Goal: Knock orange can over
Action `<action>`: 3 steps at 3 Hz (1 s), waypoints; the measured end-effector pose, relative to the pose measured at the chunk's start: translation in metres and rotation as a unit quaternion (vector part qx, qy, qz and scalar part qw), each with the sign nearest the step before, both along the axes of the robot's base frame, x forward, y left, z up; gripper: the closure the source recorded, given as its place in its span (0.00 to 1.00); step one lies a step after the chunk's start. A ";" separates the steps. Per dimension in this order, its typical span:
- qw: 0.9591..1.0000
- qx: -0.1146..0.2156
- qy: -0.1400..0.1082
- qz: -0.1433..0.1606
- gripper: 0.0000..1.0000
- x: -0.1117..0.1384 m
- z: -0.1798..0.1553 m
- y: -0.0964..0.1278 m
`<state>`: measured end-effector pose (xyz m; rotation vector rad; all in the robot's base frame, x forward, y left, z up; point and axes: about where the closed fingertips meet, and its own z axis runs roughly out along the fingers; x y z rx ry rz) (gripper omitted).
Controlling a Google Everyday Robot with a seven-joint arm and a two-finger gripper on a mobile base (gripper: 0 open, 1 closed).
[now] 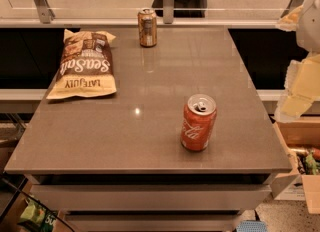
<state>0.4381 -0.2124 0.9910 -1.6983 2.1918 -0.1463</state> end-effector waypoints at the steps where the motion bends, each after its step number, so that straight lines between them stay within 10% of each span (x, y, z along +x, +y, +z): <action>1: 1.000 0.000 0.000 0.000 0.00 0.000 0.000 0.000; 3: 0.998 0.044 -0.035 -0.034 0.00 0.018 0.004 -0.007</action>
Offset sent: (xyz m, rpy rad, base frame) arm 0.0074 -0.0038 0.0012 0.0299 -0.0211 -0.0373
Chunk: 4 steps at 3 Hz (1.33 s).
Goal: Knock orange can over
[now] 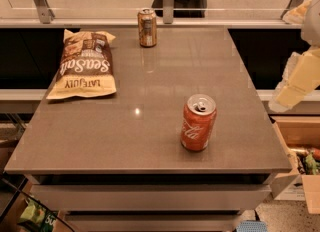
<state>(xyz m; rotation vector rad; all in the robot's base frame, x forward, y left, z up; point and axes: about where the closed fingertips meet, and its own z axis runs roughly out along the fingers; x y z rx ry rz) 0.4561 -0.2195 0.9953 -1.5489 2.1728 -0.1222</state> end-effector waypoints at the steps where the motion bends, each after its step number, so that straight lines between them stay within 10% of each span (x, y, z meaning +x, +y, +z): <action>1: 0.998 0.042 -0.040 -0.024 0.00 0.022 0.006 -0.006; 4: 0.978 0.154 -0.107 -0.089 0.00 0.085 0.015 -0.021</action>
Offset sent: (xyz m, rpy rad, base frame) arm 0.0678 -0.0247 0.0190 0.2242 -0.2089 -0.1356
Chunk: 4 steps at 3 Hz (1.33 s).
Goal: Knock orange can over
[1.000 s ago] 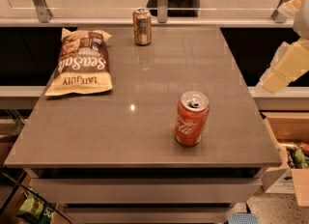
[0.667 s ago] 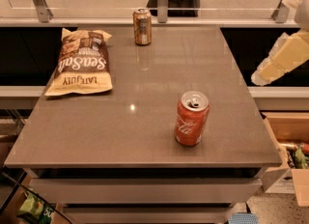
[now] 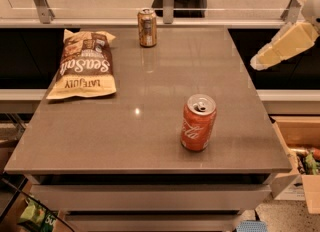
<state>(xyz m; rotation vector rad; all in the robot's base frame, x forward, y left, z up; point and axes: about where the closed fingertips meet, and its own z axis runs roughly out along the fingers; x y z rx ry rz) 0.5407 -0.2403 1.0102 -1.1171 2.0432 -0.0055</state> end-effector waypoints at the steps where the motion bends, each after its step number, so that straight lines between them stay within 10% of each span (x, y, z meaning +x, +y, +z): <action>1: 0.998 0.052 -0.015 -0.015 0.00 0.022 -0.003 0.000; 4: 0.995 0.086 -0.058 -0.003 0.00 0.061 0.005 0.032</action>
Offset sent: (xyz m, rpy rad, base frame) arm 0.0179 -0.0008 -0.0032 0.0859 -0.0240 -0.0266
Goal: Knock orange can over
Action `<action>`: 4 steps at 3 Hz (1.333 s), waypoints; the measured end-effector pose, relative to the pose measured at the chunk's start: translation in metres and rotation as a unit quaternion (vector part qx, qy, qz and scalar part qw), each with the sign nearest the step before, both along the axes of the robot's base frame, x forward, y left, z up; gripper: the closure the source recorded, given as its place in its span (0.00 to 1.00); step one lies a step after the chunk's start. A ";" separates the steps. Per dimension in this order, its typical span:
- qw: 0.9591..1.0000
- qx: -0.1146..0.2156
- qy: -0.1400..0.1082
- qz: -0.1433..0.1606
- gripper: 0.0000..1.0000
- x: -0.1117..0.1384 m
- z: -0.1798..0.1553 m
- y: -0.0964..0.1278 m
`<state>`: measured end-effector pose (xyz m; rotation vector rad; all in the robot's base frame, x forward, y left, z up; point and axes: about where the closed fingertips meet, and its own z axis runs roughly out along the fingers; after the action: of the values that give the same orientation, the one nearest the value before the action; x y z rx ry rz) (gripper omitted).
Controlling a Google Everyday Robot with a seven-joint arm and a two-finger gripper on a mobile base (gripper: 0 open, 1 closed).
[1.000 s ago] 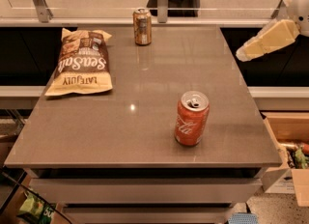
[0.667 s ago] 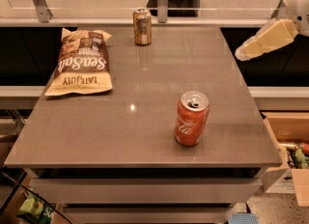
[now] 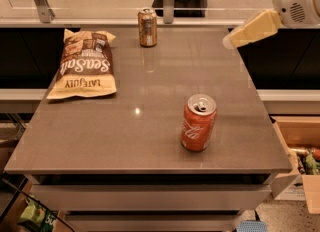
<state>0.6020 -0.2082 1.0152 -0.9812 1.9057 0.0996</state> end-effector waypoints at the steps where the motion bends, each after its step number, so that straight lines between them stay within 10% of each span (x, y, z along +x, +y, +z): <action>1: 0.999 0.036 -0.020 0.000 0.00 0.019 0.002 0.012; 4: 0.995 0.093 -0.019 0.036 0.00 0.062 -0.025 0.064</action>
Offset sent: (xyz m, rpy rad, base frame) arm 0.0502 0.0284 -0.0060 0.2162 -0.0895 0.0043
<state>0.6635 -0.1438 0.9907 -0.9179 1.7908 0.2923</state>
